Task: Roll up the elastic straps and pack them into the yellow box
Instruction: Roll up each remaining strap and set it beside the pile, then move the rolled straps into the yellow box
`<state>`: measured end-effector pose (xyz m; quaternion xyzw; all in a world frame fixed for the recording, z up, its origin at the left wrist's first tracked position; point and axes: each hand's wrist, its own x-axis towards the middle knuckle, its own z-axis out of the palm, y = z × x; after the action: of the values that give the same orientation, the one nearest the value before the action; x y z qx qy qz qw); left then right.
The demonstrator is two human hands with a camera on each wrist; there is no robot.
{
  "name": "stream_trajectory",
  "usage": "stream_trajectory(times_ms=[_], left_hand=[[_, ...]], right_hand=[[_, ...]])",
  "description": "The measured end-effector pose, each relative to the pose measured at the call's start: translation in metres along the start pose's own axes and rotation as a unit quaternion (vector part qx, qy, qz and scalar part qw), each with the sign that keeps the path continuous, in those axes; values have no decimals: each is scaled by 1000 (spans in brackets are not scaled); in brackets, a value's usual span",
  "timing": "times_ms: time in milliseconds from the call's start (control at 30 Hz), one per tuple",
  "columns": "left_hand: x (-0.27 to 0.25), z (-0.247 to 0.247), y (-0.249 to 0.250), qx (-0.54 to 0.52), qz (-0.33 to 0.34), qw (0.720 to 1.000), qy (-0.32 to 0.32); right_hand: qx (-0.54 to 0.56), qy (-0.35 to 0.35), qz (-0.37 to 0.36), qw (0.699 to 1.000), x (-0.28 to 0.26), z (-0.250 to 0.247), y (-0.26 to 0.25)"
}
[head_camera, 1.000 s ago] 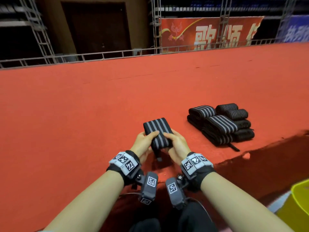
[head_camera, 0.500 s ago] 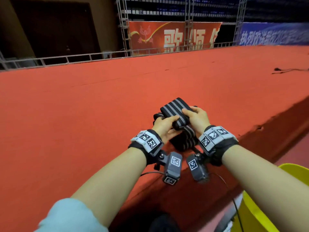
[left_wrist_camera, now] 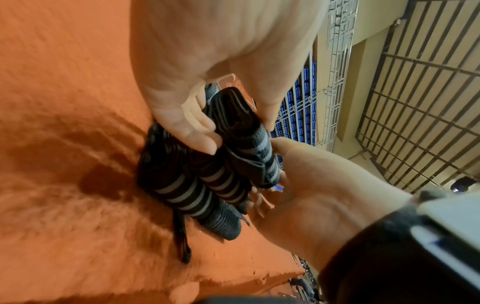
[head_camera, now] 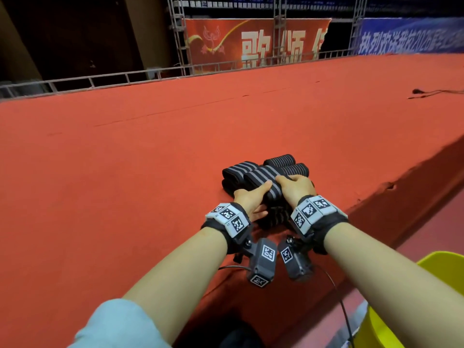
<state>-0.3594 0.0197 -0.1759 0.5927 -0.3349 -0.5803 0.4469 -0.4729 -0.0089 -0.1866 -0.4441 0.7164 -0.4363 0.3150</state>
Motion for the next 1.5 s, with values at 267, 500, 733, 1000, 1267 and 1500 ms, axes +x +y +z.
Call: stream_trajectory(times_ms=[267,500,733,1000,1267,1500], left_hand=[[48,-19,41,-7,67,995,71],[128,-49,103,81,97,992,11],[141,-62,140,142,-12,989,-30],[100,-50,231,142,-100,982,-71],[64,-42,290,162,-87,979,-89],[73,-12,257,303,-62,940,-142]], right_hand=[[98,25,-33,994,37,-28,-35],[42,36,60,997,90,-49,-35],[42,39,208,977,86,-64,-46],[88,32,316,944,74,-90,-133],[144,19,376,915,29,-91,-182],[156,-26,438,885,20,-77,-161]])
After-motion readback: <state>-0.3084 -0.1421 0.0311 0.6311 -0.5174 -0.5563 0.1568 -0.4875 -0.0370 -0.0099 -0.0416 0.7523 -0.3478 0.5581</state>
